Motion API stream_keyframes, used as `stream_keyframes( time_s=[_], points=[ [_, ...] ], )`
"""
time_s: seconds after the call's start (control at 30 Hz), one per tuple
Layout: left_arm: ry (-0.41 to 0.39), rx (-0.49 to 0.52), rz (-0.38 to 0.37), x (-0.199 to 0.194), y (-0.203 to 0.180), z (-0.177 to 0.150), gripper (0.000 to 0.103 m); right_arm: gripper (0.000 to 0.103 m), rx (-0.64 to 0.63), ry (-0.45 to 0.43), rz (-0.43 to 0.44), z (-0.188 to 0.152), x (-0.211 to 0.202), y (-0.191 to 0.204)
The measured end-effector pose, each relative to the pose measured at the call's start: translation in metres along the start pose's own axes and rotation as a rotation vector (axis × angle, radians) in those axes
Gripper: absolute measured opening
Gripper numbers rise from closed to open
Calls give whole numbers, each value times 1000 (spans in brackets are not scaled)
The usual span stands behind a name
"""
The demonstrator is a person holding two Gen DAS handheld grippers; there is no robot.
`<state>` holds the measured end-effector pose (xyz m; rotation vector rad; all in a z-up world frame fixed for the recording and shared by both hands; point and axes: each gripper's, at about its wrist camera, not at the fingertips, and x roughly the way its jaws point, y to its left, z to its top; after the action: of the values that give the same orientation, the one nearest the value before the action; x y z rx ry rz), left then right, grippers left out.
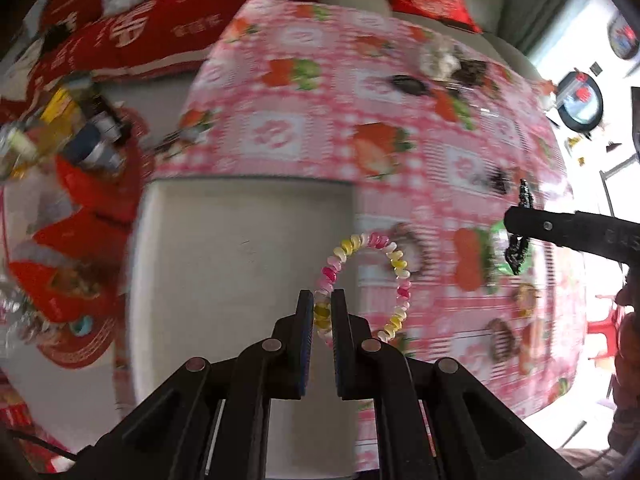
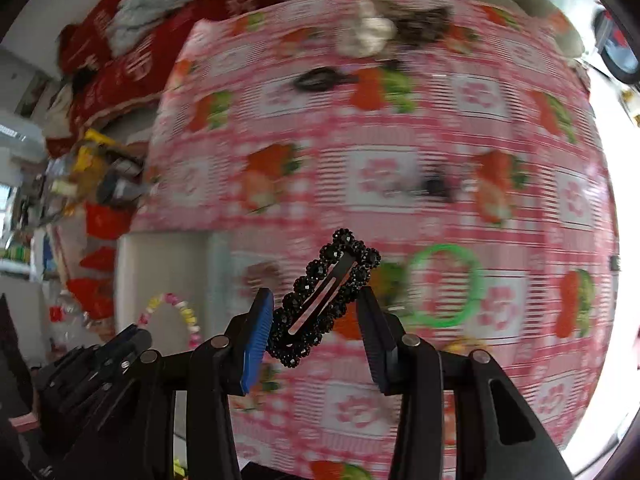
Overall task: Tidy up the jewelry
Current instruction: 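Carry both items into the white tray while both tools open to release them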
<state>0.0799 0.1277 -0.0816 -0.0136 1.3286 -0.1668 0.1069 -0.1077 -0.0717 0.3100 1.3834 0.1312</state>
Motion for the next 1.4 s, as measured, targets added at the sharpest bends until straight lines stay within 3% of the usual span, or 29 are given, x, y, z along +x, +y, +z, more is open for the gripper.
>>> stream_keyframes(
  time_s=[0.23, 0.47, 0.77, 1.03, 1.13, 1.2, 1.4],
  points=[
    [7, -116, 53, 19, 67, -8, 15, 46, -130, 34, 46, -3, 31, 84],
    [25, -129, 94, 49, 92, -10, 15, 46, -214, 105, 61, 2, 78, 133],
    [37, -66, 140, 71, 93, -14, 15, 46, -243, 189, 20, 10, 132, 148],
    [42, -36, 195, 74, 89, -16, 15, 47, -246, 233, -9, 12, 155, 146],
    [38, -36, 195, 71, 88, -17, 15, 53, -240, 229, 11, 12, 155, 144],
    [37, -35, 198, 70, 87, -18, 15, 66, -234, 235, 24, 13, 154, 143],
    [42, -34, 188, 66, 85, -20, 15, 67, -183, 229, 82, 19, 147, 140]
  ],
)
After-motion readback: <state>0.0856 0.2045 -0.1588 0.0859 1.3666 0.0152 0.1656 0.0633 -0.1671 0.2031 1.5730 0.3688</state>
